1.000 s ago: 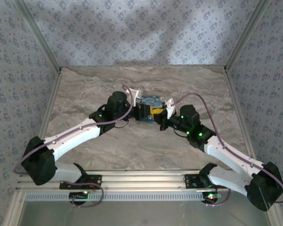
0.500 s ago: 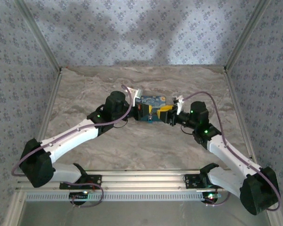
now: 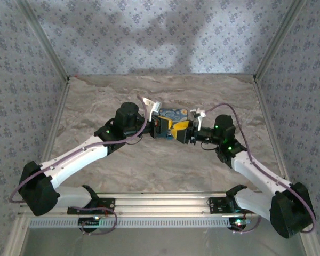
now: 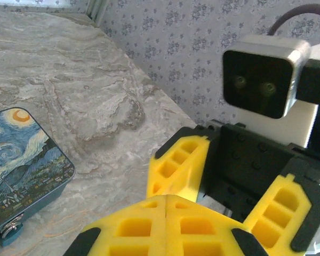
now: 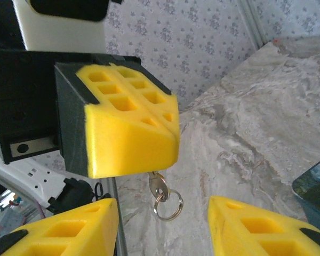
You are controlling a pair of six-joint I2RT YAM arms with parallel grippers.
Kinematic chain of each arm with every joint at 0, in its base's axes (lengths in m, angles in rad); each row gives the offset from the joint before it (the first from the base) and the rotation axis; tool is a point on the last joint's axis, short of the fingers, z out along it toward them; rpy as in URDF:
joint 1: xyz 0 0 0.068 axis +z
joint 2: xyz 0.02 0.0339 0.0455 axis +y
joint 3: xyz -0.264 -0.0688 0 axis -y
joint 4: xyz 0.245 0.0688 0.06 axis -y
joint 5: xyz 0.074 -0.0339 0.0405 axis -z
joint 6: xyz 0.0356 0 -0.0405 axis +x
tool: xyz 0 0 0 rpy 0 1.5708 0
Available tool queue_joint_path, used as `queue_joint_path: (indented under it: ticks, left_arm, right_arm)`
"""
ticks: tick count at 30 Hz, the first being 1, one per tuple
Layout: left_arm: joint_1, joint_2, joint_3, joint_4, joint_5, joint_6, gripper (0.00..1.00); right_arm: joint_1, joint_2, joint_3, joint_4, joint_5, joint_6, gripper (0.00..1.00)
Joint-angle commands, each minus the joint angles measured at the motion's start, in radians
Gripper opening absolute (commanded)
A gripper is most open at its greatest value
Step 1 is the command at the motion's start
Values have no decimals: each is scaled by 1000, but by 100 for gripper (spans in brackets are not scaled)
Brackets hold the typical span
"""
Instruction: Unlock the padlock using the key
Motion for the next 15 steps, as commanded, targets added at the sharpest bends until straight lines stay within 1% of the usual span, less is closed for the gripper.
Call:
queue_joint_path:
  ticks: [1,8,15]
  left_arm:
    - [1,-22,31,9,30,18,0]
    - [1,-17,30,9,35,17,0]
    - [1,-16,29,11,38,18,0]
  right_arm:
    - [16,19,38,44,-19,14,48]
    - [27,31,45,54,-1,19,40]
    - [30,45,51,58,4,28,27]
